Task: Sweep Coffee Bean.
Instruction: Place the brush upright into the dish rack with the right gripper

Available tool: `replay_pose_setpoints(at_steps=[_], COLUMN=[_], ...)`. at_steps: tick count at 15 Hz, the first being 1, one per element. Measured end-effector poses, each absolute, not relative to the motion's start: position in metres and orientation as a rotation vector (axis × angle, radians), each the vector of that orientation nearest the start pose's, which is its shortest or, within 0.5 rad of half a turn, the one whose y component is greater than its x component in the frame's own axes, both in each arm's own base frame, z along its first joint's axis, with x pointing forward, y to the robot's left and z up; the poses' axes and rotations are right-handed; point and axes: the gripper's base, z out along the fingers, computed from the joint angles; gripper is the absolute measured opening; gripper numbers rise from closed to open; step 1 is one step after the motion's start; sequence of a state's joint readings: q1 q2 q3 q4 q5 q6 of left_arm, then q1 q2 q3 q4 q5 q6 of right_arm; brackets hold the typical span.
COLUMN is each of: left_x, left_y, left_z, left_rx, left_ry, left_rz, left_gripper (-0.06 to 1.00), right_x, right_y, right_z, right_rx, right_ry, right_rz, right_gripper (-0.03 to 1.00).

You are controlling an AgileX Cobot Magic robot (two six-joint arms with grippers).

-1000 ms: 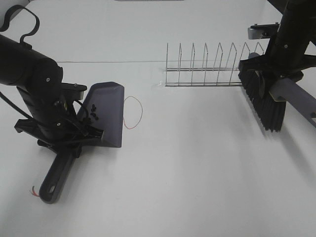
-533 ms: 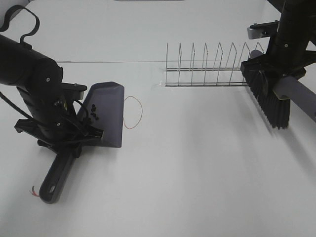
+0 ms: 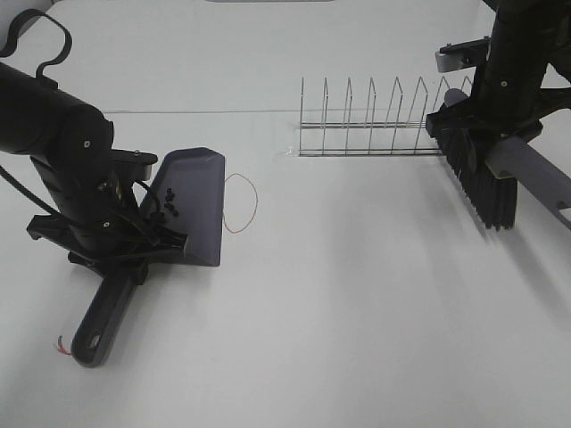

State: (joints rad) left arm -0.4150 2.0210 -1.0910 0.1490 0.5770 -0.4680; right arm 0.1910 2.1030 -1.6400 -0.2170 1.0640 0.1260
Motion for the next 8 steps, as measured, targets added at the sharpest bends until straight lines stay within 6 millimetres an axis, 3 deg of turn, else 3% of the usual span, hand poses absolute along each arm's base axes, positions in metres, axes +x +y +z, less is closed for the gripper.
replay_pose_setpoints(at_steps=[8], left_x=[0.328], left_y=[-0.136], left_z=[0.098], left_rx=[0.101], left_ry=[2.964], left_rz=[0.025], left_gripper=[0.36], right_x=[0.456], right_y=[0.072], right_z=[0.176], right_rx=[-0.219], right_ry=[2.981], right_rz=[-0.236], right_gripper=[0.34])
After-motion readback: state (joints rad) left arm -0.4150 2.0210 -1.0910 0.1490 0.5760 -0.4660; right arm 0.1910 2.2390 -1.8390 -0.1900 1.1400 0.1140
